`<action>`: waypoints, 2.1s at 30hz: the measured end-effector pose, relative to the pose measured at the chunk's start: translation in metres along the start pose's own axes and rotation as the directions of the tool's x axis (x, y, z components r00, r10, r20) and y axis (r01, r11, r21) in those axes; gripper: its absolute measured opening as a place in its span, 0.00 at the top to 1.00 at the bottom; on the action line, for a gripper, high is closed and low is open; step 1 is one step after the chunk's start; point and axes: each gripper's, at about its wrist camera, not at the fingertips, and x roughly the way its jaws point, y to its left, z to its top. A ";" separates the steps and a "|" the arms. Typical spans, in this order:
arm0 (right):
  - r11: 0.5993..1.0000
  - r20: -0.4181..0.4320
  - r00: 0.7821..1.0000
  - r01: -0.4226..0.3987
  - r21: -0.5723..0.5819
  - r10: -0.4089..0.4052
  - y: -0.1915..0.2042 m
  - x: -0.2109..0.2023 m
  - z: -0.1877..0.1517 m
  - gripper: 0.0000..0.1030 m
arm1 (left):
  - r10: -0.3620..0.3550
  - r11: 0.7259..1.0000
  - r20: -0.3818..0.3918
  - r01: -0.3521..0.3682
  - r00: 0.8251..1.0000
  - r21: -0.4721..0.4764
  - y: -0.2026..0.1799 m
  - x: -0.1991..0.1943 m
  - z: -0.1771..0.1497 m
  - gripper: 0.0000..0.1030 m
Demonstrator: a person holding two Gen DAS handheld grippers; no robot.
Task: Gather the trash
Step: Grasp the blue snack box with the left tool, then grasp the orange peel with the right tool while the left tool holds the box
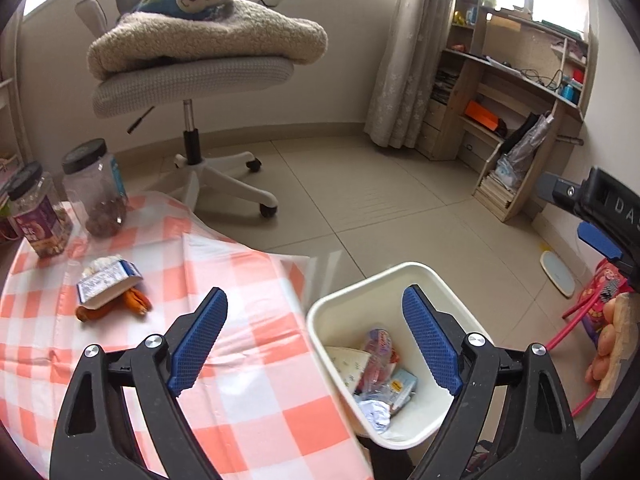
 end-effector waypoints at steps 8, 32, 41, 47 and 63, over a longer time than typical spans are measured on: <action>0.980 -0.005 1.000 0.008 -0.201 -0.009 0.063 0.002 -0.019 0.07 | 0.130 0.990 0.052 -0.127 0.990 -0.053 0.055 -0.014 0.006 0.12; 0.964 -0.270 0.948 -0.218 -0.155 0.171 0.165 0.053 -0.039 0.07 | 0.182 0.981 -0.433 -0.137 0.883 0.135 0.222 0.126 0.009 0.07; 0.957 -0.332 0.914 -0.277 -0.087 0.234 0.179 0.061 -0.034 0.07 | 0.194 0.979 -0.497 -0.135 0.846 0.154 0.228 0.152 -0.009 0.61; 0.948 -0.397 0.878 -0.313 -0.057 0.266 0.187 0.065 -0.045 0.07 | 0.067 0.995 -0.431 -0.092 0.900 -0.036 0.237 0.071 -0.025 0.78; 0.920 -0.648 0.734 -0.369 -0.130 0.204 0.259 0.099 -0.142 0.07 | 0.049 0.915 -0.159 -0.109 0.986 -0.389 0.267 -0.098 -0.070 0.85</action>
